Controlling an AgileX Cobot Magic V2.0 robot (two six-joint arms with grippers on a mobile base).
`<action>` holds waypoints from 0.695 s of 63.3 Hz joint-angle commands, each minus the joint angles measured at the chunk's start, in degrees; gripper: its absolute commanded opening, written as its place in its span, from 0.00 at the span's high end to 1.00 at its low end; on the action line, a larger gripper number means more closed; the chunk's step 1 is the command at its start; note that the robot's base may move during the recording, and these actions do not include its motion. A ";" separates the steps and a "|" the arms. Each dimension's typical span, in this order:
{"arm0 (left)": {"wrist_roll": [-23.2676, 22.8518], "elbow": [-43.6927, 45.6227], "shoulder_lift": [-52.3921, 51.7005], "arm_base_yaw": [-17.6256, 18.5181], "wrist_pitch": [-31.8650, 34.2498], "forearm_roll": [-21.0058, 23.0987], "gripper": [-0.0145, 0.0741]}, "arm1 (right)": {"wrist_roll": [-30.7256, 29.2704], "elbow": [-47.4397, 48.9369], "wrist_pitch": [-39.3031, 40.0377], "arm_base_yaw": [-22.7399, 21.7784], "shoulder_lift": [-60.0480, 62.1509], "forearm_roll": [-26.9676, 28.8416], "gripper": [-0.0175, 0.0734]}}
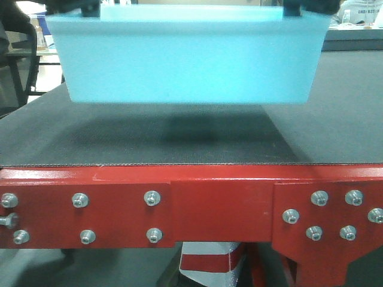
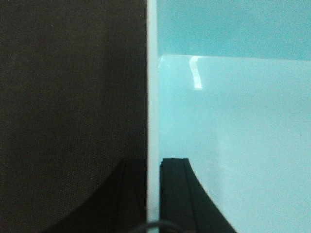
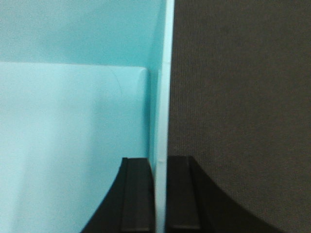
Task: Fetch blue bin and place on conveyor start
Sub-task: 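Lower the turquoise bin onto the dark conveyor belt with both grippers, then open both grippers and lift them away from the bin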
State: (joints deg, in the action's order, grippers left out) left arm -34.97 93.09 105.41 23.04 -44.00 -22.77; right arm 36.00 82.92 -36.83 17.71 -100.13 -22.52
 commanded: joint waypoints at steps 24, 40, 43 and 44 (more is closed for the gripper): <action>-0.18 0.30 3.04 0.67 5.55 1.91 0.75 | 0.03 0.49 7.69 1.08 -4.62 2.32 0.50; -0.18 0.30 2.93 -1.43 4.36 1.39 0.30 | 0.03 0.49 7.60 -0.55 -4.62 2.32 0.36; -0.18 0.30 2.93 -1.83 4.36 1.39 0.29 | 0.03 0.49 7.60 -1.00 -4.62 2.32 0.36; -0.18 0.30 2.93 -1.91 4.36 1.39 0.29 | 0.03 0.49 7.60 -1.12 -4.62 2.32 0.36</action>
State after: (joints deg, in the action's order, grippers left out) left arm -35.08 92.96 109.00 21.98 -40.82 -21.36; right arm 36.00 82.85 -30.19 17.61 -105.44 -19.89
